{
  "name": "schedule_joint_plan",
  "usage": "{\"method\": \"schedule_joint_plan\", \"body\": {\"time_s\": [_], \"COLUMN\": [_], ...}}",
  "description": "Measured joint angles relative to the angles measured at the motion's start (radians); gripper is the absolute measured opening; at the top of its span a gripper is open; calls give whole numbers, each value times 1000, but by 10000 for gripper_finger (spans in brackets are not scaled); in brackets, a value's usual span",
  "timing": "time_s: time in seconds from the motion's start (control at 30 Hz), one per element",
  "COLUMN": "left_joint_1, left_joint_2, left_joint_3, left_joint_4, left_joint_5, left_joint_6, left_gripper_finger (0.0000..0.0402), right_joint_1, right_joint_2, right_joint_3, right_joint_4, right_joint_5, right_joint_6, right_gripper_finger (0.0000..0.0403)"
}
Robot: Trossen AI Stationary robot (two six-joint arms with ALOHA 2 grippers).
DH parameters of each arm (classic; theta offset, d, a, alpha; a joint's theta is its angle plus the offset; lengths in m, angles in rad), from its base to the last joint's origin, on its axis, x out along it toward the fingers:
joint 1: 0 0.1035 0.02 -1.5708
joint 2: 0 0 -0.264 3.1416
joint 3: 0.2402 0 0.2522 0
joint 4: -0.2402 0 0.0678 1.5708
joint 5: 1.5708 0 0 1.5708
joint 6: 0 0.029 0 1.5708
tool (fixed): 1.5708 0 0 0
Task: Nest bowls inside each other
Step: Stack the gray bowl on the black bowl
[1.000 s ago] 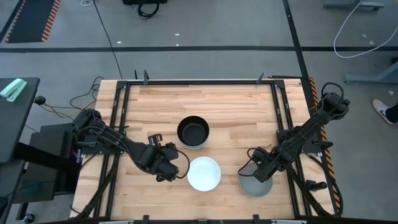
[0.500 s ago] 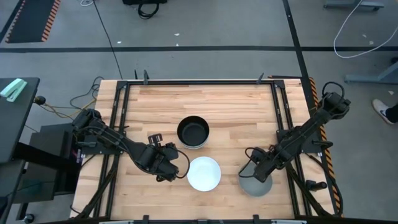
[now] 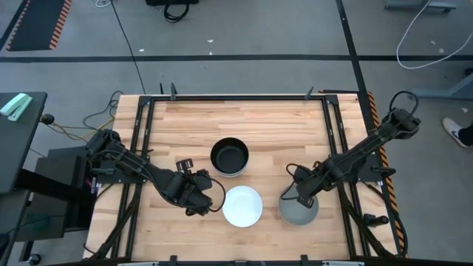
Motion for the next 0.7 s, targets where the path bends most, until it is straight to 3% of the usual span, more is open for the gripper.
{"method": "schedule_joint_plan", "body": {"time_s": [0.43, 0.7], "left_joint_1": [22, 134], "left_joint_2": [0, 0], "left_joint_3": [0, 0], "left_joint_4": [-19, -104], "left_joint_5": [-43, -68], "left_joint_6": [53, 49], "left_gripper_finger": [21, 23], "right_joint_1": [-240, -441], "right_joint_2": [0, 33], "right_joint_3": [265, 430], "right_joint_4": [-94, -92], "right_joint_5": [121, 154], "right_joint_6": [-365, -598], "right_gripper_finger": [2, 2]}}
